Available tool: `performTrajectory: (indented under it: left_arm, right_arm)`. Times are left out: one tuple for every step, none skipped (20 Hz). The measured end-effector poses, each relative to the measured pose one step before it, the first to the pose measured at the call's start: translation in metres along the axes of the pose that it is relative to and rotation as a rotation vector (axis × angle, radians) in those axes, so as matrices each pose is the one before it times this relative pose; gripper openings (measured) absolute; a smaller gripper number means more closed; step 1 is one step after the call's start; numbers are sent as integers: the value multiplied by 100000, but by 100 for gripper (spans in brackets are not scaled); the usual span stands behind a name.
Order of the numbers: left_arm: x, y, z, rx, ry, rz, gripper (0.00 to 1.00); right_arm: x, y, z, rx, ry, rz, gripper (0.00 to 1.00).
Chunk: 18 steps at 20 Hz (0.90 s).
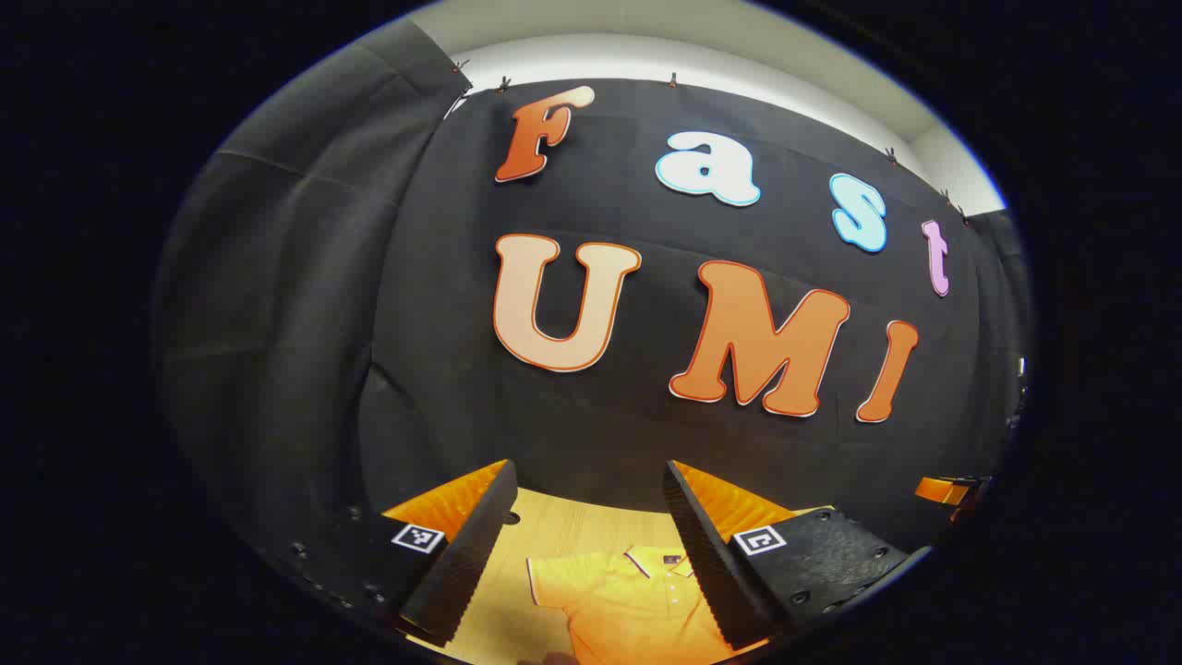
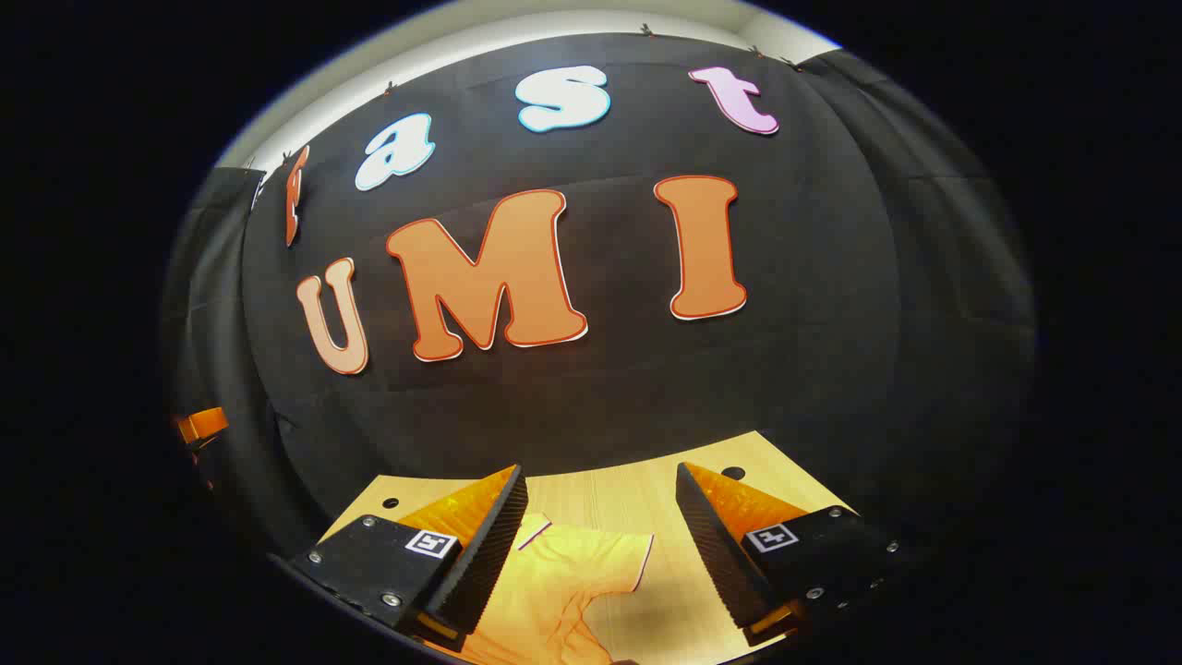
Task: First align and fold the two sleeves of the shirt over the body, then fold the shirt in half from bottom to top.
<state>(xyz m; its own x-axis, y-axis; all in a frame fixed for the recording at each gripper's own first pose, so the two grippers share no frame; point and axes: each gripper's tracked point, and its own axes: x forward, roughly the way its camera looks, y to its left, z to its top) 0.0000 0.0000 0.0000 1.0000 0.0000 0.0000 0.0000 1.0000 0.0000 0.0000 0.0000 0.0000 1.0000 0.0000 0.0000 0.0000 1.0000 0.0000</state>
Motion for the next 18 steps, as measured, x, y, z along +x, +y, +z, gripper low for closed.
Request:
performTrajectory:
  left_arm:
    - [336, -397, -335, 166, 427, 1350, 97]
    - [322, -346, -509, 438, 667, 1243, 97]
    - [116, -258, -285, 603, 458, 1104, 98]
    - [-155, -246, -70, 646, -283, 894, 98]
    - [-81, -346, 151, 1036, -769, 765, 98]
    - [-117, -297, 79, 1585, -978, 758, 98]
    - [-66, -233, 314, 2143, -1201, 301, 98]
    - [97, -295, 218, 2571, -1324, 99, 98]
    - [227, -227, 384, 2362, -1004, -215, 98]
    - [276, -125, -37, 1755, -273, -422, 97]
    - [303, -209, 147, 988, -238, -1276, 98]
    - [408, -256, 60, 217, -170, -1444, 97]
    - [546, -210, -130, -362, 828, -1755, 98]
    - [445, -244, -487, -206, 1368, -1849, 98]
    - [498, -188, -195, -282, 252, -2001, 97]
    - [605, -165, -383, -967, 396, -1668, 98]
    - [158, -17, -419, -1429, 566, -1173, 98]
    - [69, -19, -590, -961, 1023, -676, 98]
  right_arm:
    - [514, -231, -237, -996, 948, 709, 98]
    - [440, -207, -211, -280, 894, 813, 98]
    - [301, -209, -180, 179, 469, 1115, 98]
    - [323, -172, -290, 206, 448, 850, 98]
    - [411, -158, -287, 134, 823, 518, 98]
    - [287, -66, -331, 175, 1002, 448, 98]
    - [212, -6, -368, 521, 1275, 98, 98]
    - [115, 73, -212, 538, 856, 100, 98]
    - [25, 40, -29, 315, 424, -671, 98]
    - [125, -40, -49, -9, 250, -1110, 98]
    - [88, 18, -92, -200, 171, -996, 98]
    - [21, -16, -165, -258, 798, -1356, 98]
    - [-197, -24, -157, 338, 918, -1576, 98]
    - [-187, 6, -91, 264, 468, -1004, 98]
    - [-183, -191, -4, -259, -277, -1820, 98]
    - [-48, -192, 72, -487, -429, -1593, 98]
    - [-57, -69, -104, -586, 706, -1389, 98]
    - [-13, 72, -103, -585, 1087, -288, 98]
